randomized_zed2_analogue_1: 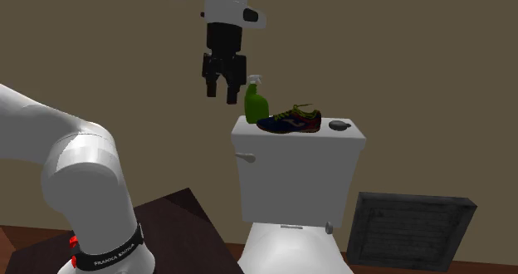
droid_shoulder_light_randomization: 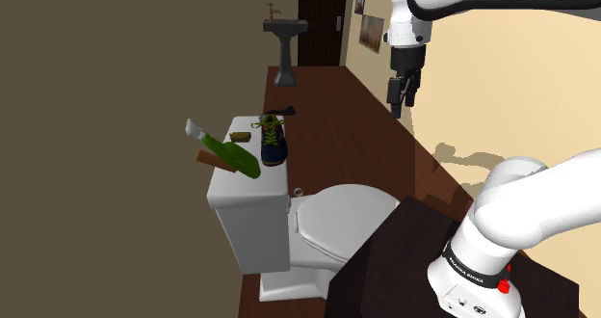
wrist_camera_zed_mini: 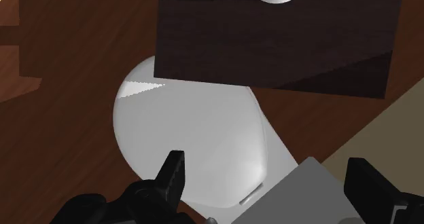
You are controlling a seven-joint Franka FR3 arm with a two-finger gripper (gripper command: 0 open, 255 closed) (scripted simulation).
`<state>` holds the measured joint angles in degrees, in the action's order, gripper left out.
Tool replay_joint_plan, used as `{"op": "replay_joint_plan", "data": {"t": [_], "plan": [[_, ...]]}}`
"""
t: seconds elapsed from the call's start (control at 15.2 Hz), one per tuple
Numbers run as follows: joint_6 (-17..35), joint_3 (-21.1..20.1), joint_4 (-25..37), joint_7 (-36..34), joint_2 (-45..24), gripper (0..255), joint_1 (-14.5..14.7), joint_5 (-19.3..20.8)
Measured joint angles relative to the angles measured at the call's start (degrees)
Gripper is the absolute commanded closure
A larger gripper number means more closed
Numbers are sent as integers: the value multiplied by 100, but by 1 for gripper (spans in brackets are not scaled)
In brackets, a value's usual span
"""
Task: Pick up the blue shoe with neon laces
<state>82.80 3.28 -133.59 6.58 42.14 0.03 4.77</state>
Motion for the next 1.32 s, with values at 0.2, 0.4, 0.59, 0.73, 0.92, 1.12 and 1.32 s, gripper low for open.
{"op": "replay_joint_plan", "data": {"t": [0.2,0.4,0.59,0.73,0.92,1.12,1.32], "plan": [[168,-95,-4,-209,-121,0,-3,-87],[605,-350,5,-735,-461,0,10,-296],[1005,-607,135,-1282,-864,0,12,-470],[1352,-769,293,-1640,-1285,0,0,-545],[1726,-990,565,-2173,-1799,0,-17,-607],[2068,-1181,867,-2693,-2312,0,-44,-600],[2389,-1326,1216,-3190,-2863,0,-78,-523]]}}
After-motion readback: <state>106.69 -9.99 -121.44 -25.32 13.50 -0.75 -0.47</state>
